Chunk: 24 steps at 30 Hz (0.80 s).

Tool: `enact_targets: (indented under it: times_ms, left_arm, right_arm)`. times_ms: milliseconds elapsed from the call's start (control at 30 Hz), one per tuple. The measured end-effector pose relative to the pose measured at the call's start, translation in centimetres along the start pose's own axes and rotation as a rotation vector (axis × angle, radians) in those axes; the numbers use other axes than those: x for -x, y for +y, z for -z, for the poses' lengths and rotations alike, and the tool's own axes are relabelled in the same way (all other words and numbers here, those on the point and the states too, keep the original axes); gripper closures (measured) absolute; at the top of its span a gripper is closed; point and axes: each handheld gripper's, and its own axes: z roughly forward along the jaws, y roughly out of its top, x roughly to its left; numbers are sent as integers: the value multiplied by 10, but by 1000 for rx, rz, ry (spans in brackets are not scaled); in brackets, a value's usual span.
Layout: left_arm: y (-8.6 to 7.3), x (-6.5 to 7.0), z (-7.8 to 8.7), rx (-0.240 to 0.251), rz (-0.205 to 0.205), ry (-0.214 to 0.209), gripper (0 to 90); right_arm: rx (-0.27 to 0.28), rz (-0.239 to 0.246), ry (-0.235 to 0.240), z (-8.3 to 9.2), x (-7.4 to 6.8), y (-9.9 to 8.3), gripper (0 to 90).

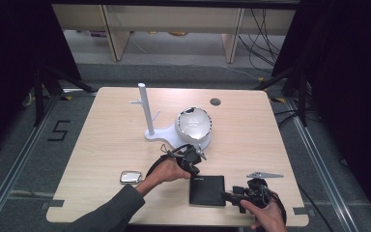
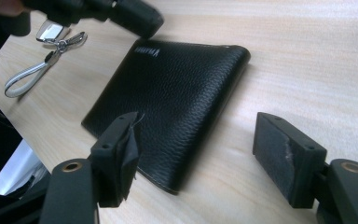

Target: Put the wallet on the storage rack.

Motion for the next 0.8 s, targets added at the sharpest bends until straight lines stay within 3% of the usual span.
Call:
enact_targets:
  times_ms: [200, 433, 533, 800]
  left_arm:
    - [-14, 8, 15, 43, 9, 9, 882]
    - [-31, 25, 26, 70, 24, -38, 886]
    - [-36, 34, 27, 102, 50, -62, 886]
    - [-46, 45, 25, 92, 42, -91, 885]
  right_arm:
    - [-22, 17, -6, -5, -1, 7, 380]
    - [-43, 27, 7, -12, -2, 19, 429]
    - [-50, 23, 1, -14, -2, 22, 440]
    - [-64, -7, 14, -17, 0, 25, 476]
